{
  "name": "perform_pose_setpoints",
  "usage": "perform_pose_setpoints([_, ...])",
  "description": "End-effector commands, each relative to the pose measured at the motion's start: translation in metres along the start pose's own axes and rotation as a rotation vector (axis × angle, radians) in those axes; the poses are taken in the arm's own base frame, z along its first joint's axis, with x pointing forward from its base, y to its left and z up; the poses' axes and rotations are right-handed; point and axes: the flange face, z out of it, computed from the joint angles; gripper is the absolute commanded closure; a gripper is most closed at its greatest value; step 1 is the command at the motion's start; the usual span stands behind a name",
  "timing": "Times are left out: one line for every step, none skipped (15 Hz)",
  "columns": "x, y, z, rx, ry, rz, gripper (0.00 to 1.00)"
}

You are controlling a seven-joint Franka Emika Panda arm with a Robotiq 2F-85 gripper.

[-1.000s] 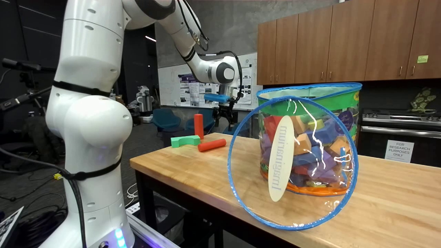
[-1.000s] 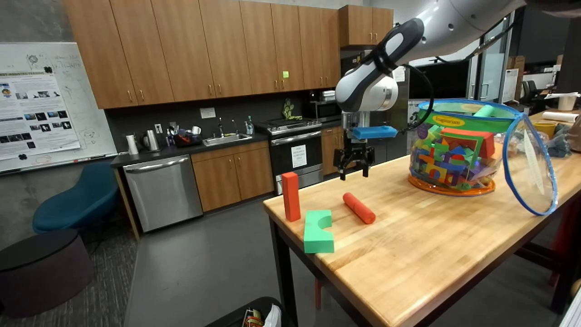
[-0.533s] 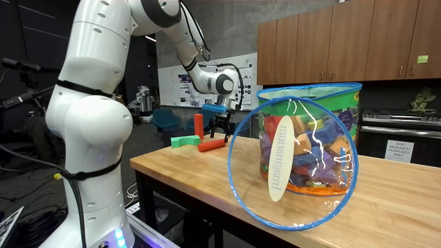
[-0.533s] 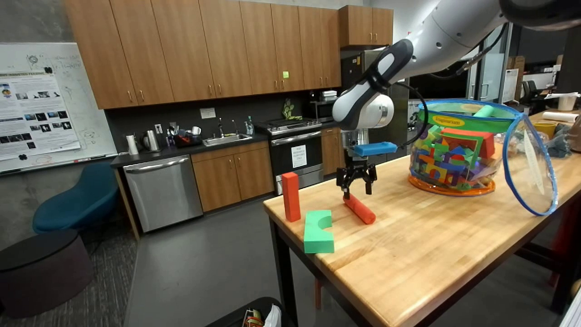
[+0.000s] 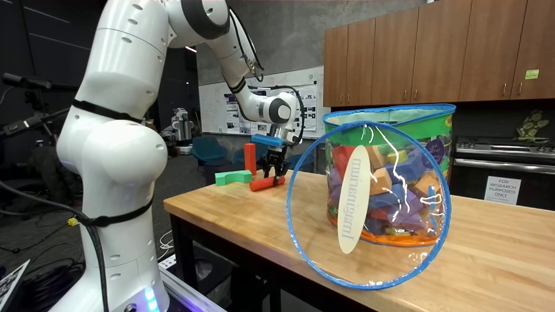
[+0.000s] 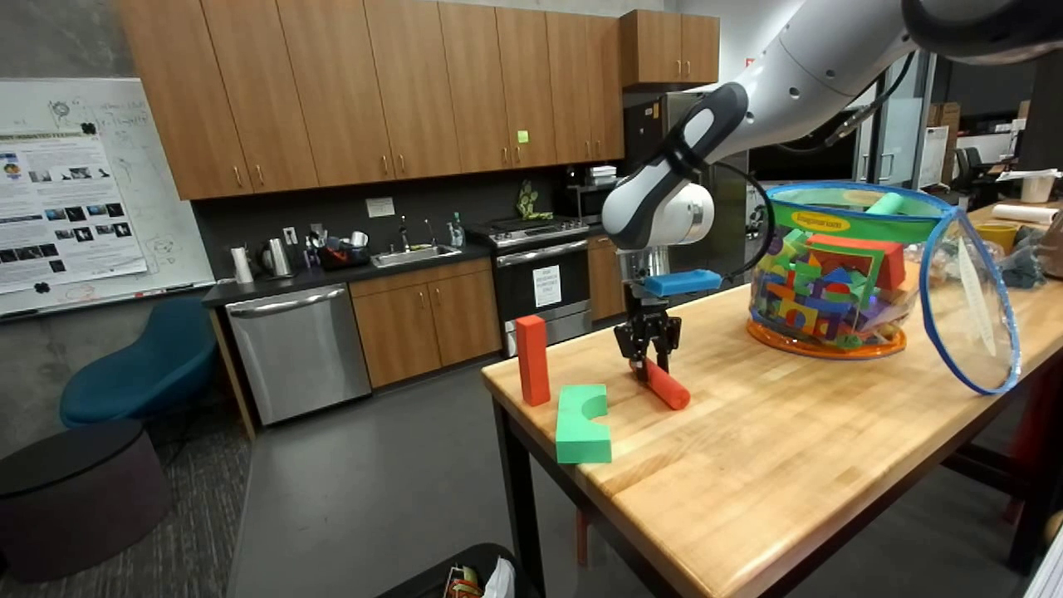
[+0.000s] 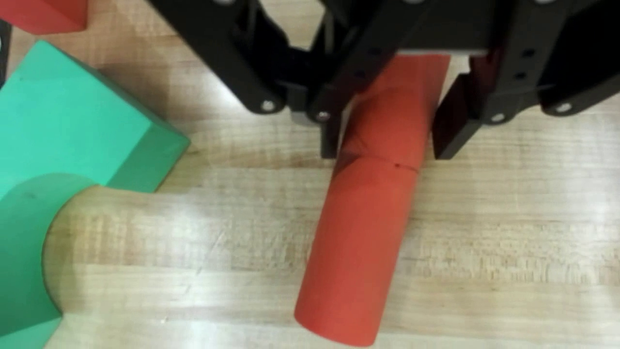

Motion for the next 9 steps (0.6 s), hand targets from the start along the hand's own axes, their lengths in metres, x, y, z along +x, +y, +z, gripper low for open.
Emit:
perform_pose_setpoints([-0.007, -0.008, -0.008, -0.017, -0.006, -0.027, 0.79])
perform_pose_setpoints([-0.009, -0.009, -0.009, -0.02, -0.006, -0.031, 0.85])
perform_pose_setpoints([-0.012, -0.01, -0.012, -0.023, -0.005, -0.034, 0.86])
perform_pose_setpoints([-0.014, -0.011, -0.015, -0.027, -0.006, -0.037, 0.86])
perform_pose_setpoints([-0.018, -0.01, -0.02, -0.034, -0.01, -0.043, 0.86])
perform_pose_setpoints([-0.021, -0.009, -0.026, -0.041, -0.006, -0.046, 0.86])
perform_pose_setpoints([-0.026, -0.007, -0.032, -0.044, -0.001, -0.05, 0.86])
perform_pose_setpoints([-0.03, -0.005, -0.04, -0.049, 0.01, -0.05, 0.86])
perform_pose_setpoints([-0.034, -0.002, -0.049, -0.059, 0.02, -0.047, 0.86])
